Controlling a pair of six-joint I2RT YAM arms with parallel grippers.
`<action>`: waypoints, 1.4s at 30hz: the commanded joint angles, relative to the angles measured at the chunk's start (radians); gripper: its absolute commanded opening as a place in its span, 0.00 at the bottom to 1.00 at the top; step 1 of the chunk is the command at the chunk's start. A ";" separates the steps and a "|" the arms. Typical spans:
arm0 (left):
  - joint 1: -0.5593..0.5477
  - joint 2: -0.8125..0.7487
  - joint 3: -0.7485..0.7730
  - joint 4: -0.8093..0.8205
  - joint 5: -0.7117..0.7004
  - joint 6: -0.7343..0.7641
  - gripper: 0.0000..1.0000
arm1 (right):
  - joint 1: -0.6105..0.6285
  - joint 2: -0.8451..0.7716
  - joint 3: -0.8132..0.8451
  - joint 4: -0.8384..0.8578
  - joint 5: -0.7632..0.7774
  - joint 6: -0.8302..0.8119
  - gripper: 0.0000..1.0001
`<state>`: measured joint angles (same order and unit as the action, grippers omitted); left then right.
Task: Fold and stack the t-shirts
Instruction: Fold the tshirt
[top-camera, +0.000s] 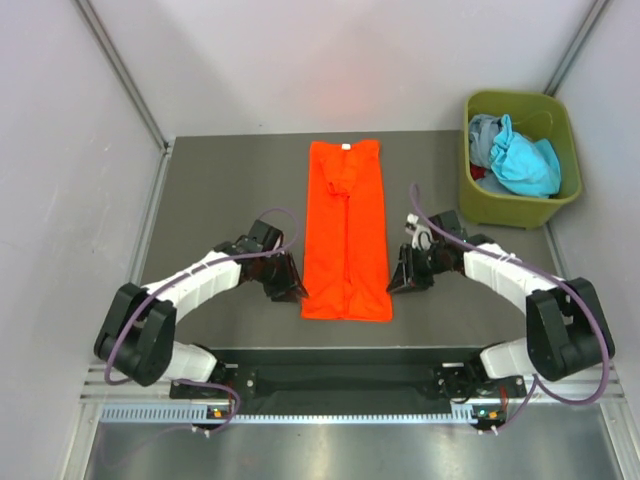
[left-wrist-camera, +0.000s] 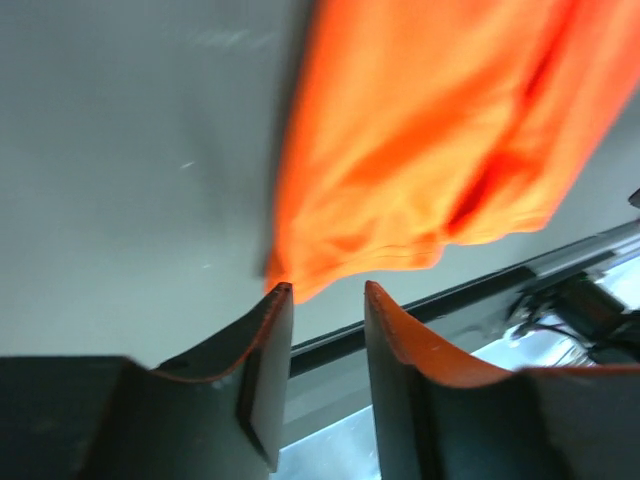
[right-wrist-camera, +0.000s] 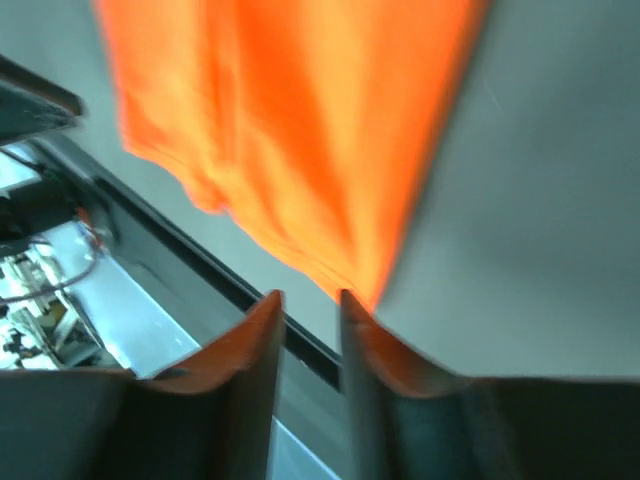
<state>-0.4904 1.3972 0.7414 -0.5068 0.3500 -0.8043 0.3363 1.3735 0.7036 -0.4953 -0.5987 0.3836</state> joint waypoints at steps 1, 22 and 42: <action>-0.002 -0.061 0.056 -0.010 -0.028 -0.004 0.38 | 0.003 0.025 0.074 0.038 -0.063 -0.002 0.25; -0.005 0.039 0.062 0.151 0.018 -0.026 0.28 | 0.182 0.386 0.030 0.482 -0.174 0.204 0.01; -0.048 0.097 0.101 0.211 0.076 -0.053 0.28 | 0.236 0.410 0.050 0.595 -0.191 0.273 0.06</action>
<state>-0.5331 1.4906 0.8173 -0.3428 0.4068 -0.8509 0.5335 1.7271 0.7761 -0.0605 -0.7612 0.6010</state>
